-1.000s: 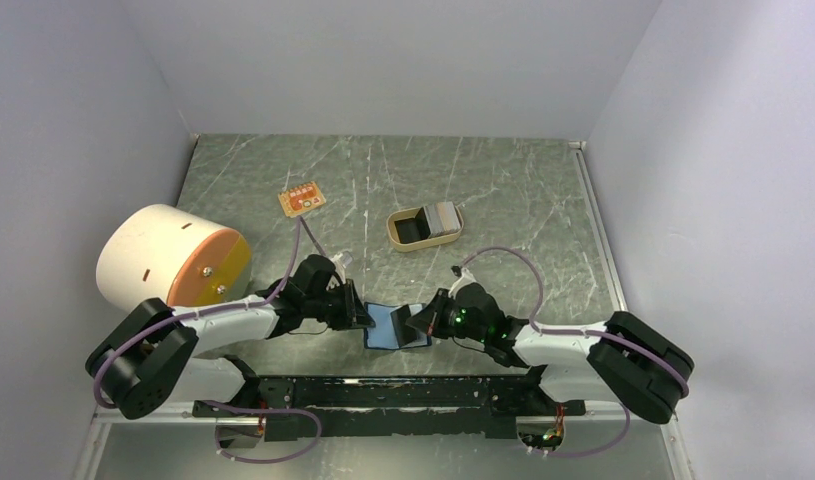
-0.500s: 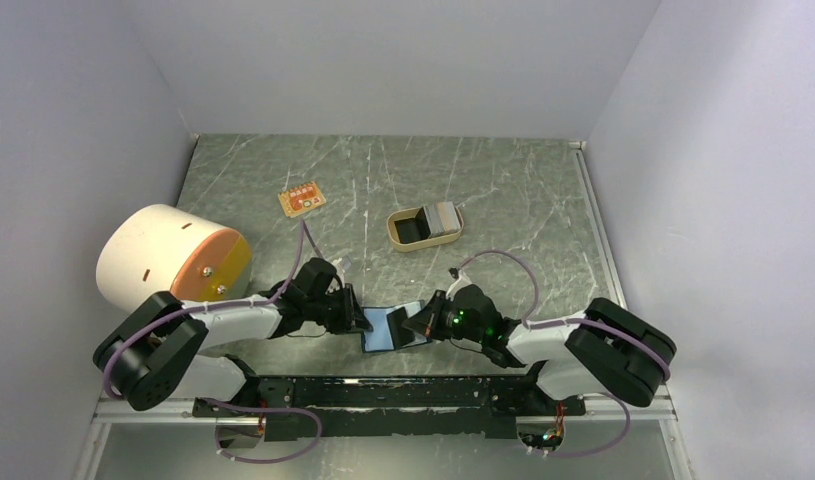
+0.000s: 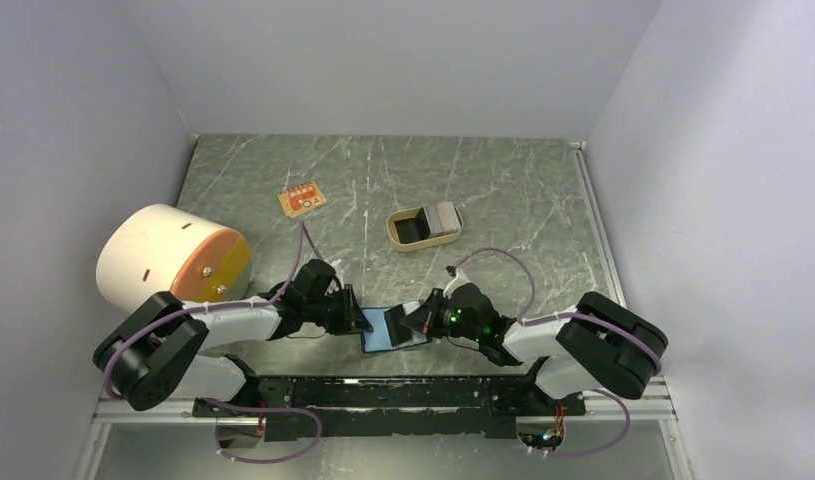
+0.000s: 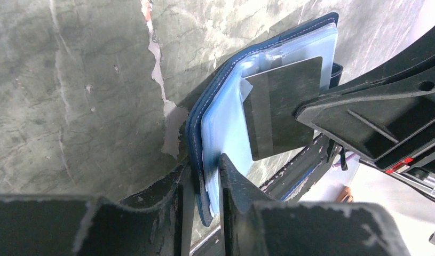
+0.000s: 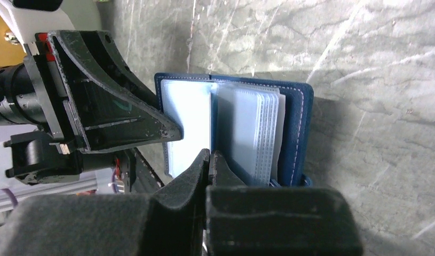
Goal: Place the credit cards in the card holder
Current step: Insert the credit card into the card holder.
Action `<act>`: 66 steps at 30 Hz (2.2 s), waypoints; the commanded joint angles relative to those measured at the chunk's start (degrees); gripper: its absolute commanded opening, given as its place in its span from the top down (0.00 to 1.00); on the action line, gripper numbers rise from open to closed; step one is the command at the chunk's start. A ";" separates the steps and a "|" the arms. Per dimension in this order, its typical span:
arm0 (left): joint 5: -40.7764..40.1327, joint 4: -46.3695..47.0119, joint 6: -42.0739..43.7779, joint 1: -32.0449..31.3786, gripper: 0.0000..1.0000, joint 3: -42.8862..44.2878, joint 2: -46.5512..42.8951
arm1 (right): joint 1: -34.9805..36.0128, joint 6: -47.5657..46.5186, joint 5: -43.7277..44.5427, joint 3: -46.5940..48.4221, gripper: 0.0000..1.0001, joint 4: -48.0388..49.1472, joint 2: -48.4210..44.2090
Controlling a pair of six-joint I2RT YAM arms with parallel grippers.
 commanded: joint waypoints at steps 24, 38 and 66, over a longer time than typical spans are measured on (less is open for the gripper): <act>1.20 0.78 -0.51 0.24 0.73 0.86 0.95 | 0.18 -2.75 3.65 -2.33 1.00 5.74 2.92; 1.59 2.44 -0.91 0.24 0.72 0.27 -0.11 | 1.25 -0.46 4.57 -1.52 0.79 -2.19 -0.16; 1.68 2.47 -1.60 0.23 0.69 -0.30 -1.86 | 1.67 -5.79 4.53 4.33 0.91 -15.63 -0.32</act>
